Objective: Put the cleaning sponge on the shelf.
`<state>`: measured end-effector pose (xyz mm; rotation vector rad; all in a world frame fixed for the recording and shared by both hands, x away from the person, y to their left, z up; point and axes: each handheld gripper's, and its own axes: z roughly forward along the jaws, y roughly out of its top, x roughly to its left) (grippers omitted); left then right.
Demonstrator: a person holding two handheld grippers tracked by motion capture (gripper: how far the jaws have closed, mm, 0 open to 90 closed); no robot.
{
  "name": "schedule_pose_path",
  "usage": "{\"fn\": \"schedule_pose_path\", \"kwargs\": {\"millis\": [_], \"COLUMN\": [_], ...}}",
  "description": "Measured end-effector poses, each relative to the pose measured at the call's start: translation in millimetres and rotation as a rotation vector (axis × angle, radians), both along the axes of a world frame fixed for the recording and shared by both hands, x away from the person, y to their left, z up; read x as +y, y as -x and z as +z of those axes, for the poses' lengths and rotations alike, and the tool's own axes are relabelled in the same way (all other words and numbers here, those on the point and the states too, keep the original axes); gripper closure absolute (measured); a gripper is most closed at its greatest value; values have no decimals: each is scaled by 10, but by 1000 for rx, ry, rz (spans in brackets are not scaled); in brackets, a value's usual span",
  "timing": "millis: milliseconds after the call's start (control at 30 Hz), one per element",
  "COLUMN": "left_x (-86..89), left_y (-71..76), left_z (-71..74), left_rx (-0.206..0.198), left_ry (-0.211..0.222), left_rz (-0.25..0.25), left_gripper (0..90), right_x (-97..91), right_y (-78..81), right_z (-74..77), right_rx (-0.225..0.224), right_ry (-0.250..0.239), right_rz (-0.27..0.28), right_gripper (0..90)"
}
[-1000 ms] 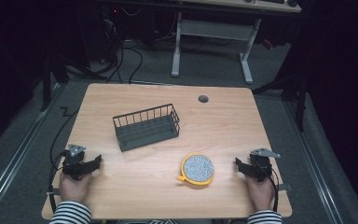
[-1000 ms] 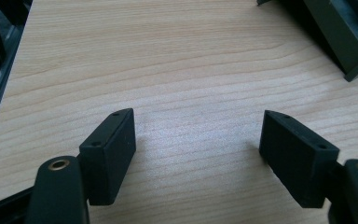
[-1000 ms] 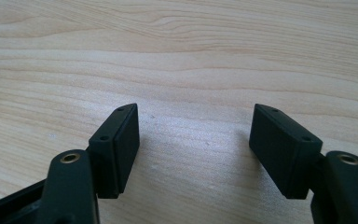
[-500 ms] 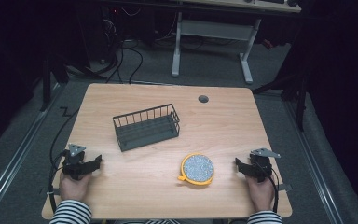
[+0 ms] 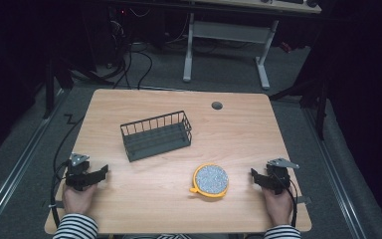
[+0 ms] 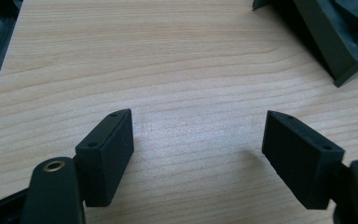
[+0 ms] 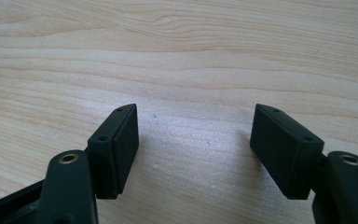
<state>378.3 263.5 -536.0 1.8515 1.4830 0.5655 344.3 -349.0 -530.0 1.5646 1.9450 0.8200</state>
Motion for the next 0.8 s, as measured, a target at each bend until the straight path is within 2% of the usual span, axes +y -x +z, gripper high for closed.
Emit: {"fn": "schedule_pose_path", "kwargs": {"millis": [233, 267, 367, 433, 467, 633, 800], "left_x": [-51, -68, -95, -113, -128, -169, -210], "left_y": [9, 12, 7, 9, 11, 3, -25], "left_z": [22, 35, 55, 90, 127, 222, 389], "left_rx": [4, 11, 16, 18, 12, 6, -9], "left_ry": [46, 56, 44, 45, 65, 86, 119], "left_rz": [-16, -29, -40, -47, -50, -69, -89], "left_gripper": [265, 270, 272, 284, 288, 292, 283], "right_x": [5, 6, 5, 4, 4, 5, 6], "right_y": [0, 1, 0, 0, 1, 1, 2], "right_z": [0, 0, 0, 0, 0, 0, -1], "right_rx": [0, 1, 0, 0, 0, 1, 0], "right_ry": [2, 1, 1, 1, 1, 1, 1], "right_rz": [6, 6, 7, 7, 8, 9, 10], "right_gripper": [326, 326, 327, 326, 326, 326, 326]}}
